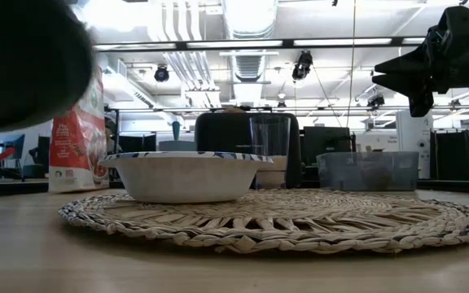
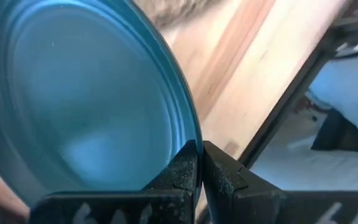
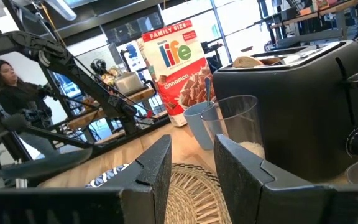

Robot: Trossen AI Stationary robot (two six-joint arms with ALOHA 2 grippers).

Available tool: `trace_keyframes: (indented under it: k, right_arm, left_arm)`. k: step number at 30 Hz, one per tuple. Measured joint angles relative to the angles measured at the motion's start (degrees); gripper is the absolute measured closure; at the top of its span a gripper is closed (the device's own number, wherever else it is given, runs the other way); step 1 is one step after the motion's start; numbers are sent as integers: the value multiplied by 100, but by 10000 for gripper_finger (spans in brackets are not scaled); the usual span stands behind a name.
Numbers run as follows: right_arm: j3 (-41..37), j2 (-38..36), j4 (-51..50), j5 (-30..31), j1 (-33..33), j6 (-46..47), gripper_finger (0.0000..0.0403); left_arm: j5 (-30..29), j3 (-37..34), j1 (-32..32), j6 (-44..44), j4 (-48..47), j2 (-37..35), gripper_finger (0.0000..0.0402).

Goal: Arrange a breakfast setting
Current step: Put the black plate on the brown mat

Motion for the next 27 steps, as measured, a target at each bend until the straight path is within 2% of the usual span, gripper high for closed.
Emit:
trace_keyframes:
  k: [4, 10, 18, 27]
  right_arm:
    - [0, 2, 0, 2, 0, 0, 291]
    - [0, 1, 0, 2, 1, 0, 291]
    - [0, 0, 0, 0, 0, 0, 291]
    - [0, 1, 0, 0, -2, 0, 291]
  left_arm:
    - [-785, 263, 76, 1005, -24, -4, 401]
    - [-1744, 363, 348, 3049, 280, -4, 401]
    - [-1821, 319, 933, 5872, 1272, -4, 401]
    - [-1786, 328, 1400, 8039, 2189, 173, 401]
